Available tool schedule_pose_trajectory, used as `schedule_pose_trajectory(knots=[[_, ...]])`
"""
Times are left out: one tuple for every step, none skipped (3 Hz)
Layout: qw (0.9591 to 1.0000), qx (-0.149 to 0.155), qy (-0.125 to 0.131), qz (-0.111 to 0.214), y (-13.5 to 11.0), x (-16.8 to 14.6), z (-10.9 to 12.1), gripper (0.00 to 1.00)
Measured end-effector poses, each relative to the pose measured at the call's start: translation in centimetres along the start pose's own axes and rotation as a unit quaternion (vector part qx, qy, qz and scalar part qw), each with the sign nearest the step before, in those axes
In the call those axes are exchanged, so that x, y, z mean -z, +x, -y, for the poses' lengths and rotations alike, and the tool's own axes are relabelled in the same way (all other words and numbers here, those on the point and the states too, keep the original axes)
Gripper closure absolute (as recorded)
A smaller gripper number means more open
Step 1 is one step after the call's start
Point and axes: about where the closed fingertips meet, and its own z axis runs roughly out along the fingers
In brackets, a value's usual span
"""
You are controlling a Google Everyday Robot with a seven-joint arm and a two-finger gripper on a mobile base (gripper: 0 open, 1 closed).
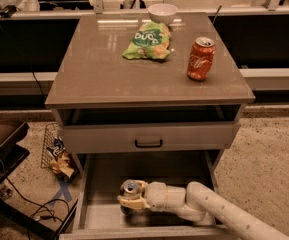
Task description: Place redbull can into middle drawer
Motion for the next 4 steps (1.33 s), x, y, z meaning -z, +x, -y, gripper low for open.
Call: schedule_pose_trajectory(knots=[[0.9995, 0.026, -0.002, 0.017, 3.2, -0.2, 1.4, 1.0], [0.9986, 0.052, -0.002, 0.014, 5.1, -0.4, 2.7, 1.0], [0.9986, 0.052, -0.002, 0.014, 5.0, -0.5, 2.7, 0.83], [0.9986, 0.051, -0.004, 0.015, 4.9, -0.7, 2.6, 0.59]])
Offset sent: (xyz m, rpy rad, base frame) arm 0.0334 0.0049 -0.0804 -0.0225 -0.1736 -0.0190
